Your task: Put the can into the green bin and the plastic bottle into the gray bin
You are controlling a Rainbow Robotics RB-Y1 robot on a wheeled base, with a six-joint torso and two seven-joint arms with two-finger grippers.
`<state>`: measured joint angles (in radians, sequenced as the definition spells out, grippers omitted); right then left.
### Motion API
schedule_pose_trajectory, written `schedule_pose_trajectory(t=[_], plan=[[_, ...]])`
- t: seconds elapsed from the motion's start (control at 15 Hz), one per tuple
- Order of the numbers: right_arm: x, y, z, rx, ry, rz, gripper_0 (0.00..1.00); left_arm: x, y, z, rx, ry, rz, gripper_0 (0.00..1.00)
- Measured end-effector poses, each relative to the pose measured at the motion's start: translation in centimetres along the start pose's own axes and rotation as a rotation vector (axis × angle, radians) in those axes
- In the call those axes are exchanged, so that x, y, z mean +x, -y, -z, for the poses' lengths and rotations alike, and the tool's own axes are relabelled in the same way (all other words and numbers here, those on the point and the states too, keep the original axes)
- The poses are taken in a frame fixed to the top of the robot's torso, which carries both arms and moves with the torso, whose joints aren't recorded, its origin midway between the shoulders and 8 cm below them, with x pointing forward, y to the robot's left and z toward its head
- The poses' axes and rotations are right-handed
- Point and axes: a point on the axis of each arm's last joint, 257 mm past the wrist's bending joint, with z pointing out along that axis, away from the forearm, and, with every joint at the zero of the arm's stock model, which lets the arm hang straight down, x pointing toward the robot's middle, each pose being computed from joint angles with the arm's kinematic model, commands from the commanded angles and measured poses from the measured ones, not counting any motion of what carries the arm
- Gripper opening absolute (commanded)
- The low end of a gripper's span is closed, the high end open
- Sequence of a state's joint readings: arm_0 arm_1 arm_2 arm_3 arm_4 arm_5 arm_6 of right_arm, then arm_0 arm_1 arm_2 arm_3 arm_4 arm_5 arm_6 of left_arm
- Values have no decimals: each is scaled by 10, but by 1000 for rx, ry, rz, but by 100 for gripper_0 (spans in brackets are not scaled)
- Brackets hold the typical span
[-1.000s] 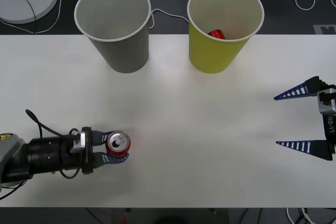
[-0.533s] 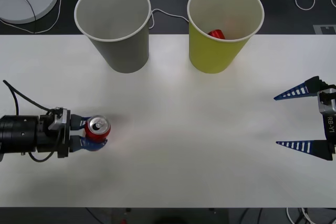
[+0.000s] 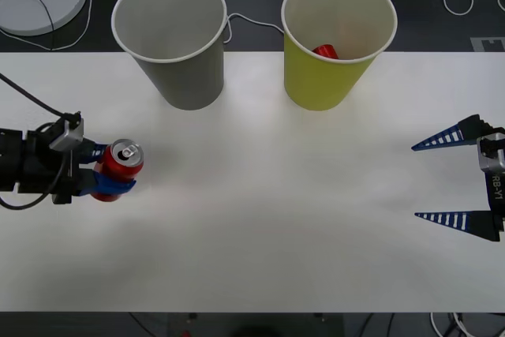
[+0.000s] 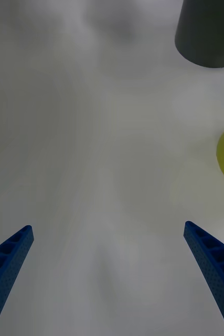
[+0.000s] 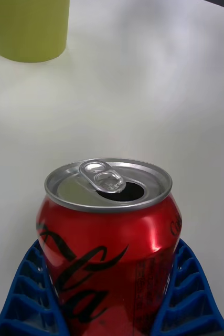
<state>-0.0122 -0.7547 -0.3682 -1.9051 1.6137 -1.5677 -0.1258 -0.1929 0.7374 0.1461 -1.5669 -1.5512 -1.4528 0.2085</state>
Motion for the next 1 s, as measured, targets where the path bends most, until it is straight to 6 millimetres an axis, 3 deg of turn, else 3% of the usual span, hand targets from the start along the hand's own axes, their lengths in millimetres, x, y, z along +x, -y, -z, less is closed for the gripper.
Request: schedule_pose_trajectory(t=[0.6, 1.0], plan=[[0, 0, 0, 0, 0, 0, 100, -79, -14, 34, -33, -175, -3, 0], [0, 0, 0, 0, 0, 0, 100, -146, -25, 27, -59, -233, 23, 0]])
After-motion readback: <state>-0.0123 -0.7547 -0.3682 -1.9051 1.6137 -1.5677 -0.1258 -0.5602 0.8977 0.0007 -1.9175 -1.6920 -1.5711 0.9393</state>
